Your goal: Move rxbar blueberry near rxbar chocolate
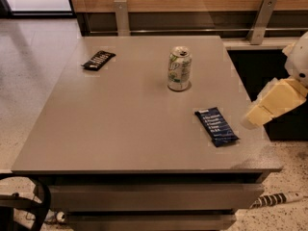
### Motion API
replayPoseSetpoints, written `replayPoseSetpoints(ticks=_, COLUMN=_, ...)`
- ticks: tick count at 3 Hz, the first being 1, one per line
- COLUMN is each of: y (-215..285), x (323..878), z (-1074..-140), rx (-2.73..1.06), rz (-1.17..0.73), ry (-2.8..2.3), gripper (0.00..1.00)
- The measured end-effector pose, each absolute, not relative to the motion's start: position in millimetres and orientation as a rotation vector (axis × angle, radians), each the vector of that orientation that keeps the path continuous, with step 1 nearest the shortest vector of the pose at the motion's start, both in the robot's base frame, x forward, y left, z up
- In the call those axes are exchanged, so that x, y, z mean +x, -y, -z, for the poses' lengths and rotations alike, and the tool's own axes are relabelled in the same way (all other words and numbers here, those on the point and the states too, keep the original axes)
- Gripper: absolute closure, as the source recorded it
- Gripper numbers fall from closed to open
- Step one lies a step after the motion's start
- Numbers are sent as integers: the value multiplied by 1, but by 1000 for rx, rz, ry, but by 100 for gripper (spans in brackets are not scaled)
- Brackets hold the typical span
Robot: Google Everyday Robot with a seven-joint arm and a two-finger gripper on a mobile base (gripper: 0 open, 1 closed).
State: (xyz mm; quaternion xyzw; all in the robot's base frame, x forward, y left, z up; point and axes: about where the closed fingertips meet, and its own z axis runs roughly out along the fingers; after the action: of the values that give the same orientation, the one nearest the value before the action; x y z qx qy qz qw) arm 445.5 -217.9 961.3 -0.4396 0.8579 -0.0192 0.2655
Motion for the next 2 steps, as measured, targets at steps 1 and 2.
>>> replayPoseSetpoints(ticks=1, y=213, x=458, z=-933, rx=-893, rz=-42, ry=-2306, gripper=0)
replayPoseSetpoints(ticks=2, y=200, x=471, z=-910, rx=-755, rz=-135, ry=-2262, gripper=0)
